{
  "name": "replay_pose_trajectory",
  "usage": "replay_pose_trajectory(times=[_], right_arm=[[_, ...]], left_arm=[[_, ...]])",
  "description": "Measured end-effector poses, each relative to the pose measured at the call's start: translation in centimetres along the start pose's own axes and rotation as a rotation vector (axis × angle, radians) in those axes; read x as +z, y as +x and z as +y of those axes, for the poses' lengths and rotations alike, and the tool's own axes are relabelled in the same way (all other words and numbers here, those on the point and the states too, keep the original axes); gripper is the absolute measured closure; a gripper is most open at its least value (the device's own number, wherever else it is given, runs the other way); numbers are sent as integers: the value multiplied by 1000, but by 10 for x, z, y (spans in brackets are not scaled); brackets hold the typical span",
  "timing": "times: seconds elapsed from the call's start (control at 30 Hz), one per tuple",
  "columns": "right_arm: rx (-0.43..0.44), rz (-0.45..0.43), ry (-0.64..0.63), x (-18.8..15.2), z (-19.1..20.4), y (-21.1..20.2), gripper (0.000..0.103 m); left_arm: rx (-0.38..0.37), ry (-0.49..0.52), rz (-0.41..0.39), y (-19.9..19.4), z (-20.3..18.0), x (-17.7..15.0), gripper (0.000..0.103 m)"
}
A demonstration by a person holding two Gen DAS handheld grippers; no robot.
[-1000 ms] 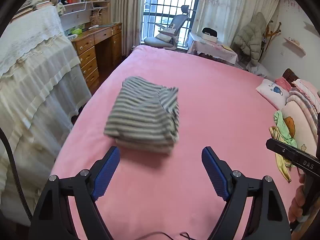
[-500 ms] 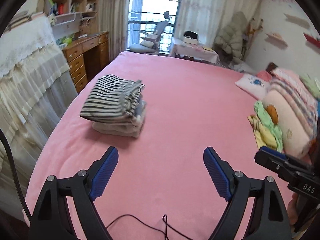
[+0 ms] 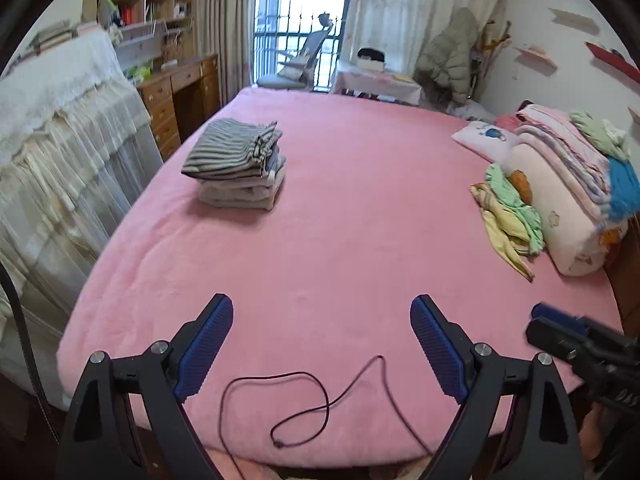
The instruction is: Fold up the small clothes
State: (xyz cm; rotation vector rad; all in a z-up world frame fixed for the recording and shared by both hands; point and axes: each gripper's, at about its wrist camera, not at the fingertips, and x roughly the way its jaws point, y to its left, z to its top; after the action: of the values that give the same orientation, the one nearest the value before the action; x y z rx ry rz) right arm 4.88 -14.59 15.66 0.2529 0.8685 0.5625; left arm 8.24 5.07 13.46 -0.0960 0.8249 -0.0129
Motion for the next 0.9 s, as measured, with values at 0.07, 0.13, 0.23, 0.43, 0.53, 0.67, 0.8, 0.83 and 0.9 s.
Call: replay_pose_trajectory(times=[0.07,0.13,0.23,0.43,0.53,0.67,0.8,0.83,0.9], right_arm=[[3,-33,-34,-9,18,-34,57],[2,-64,-66,-17,33,-63,56],[29,-98,-91,-32,55,-98,50],[82,-133,-113,-62,87,-133,50],[91,-145,-122,-71,96,-142,50],[87,-172,-130,-77,103,-153,50],[165,-144,-115,-78,104,-162,50],[167,-159,-131,-78,107,-171,50],[131,-215,-172,-77,116,-189,50]], left_arm=[[-18,17,-25,-34,-5,-10,13],[-27,33,-67,-74,-9,-23,13],[-33,49,-111,-124,-13,-46,9],[-37,65,-116,-184,-16,-79,9],[-47,63,-99,-200,-11,-85,9],[-36,54,-115,-215,-4,-89,9],[-72,33,-38,-216,8,-82,9],[-64,26,-42,-220,12,-79,9],[27,18,-103,-244,24,-73,9]])
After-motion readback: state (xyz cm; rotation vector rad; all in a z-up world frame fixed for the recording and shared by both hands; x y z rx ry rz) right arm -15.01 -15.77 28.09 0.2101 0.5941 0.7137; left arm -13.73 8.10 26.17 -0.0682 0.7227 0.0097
